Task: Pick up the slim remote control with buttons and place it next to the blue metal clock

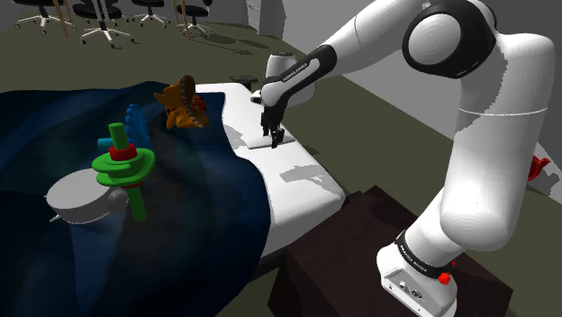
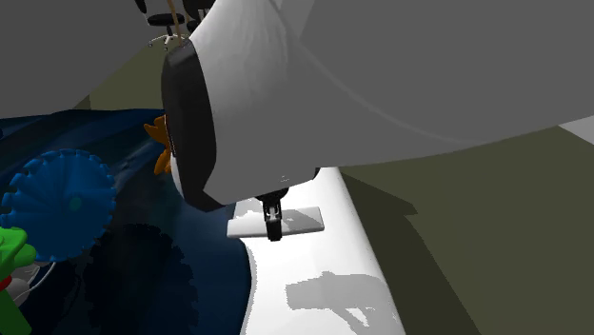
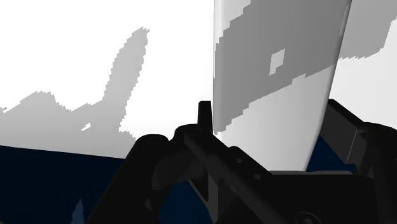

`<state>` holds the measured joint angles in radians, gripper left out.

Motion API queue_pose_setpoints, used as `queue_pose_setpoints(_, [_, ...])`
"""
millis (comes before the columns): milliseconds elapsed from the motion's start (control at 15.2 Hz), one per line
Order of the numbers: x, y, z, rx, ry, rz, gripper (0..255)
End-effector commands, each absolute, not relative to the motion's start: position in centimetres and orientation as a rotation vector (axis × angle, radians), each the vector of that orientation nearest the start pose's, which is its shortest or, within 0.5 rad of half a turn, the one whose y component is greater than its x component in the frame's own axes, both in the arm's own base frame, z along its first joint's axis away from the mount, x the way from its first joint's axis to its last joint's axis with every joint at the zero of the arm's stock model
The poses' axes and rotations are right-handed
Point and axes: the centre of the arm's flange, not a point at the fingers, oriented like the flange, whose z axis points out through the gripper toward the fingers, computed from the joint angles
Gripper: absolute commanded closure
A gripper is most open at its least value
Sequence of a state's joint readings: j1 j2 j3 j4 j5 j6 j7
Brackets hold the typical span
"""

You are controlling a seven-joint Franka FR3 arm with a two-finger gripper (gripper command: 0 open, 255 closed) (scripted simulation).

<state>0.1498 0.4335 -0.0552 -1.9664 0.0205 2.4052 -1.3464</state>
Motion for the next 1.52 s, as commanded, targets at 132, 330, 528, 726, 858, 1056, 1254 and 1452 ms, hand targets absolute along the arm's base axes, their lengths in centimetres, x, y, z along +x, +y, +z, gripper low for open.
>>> queue_pose_setpoints(132, [61.4, 5.9, 27.3, -2.380, -2.068, 0.001, 255])
queue_pose_setpoints(330, [61.4, 5.9, 28.9, -2.380, -2.068, 0.001, 255])
queue_pose_setpoints(528, [61.4, 5.9, 30.5, -2.380, -2.068, 0.001, 255])
queue_pose_setpoints(726, [61.4, 5.9, 31.9, -2.380, -2.068, 0.001, 255])
queue_pose_setpoints(858, [61.1, 8.5, 32.0, -2.380, -2.068, 0.001, 255])
queue_pose_setpoints(1056, [60.7, 12.4, 32.0, -2.380, -2.068, 0.001, 255])
queue_pose_setpoints(1254, [60.3, 16.4, 32.0, -2.380, -2.068, 0.001, 255])
queue_pose_setpoints(1452, [59.8, 20.3, 32.0, -2.380, -2.068, 0.001, 255])
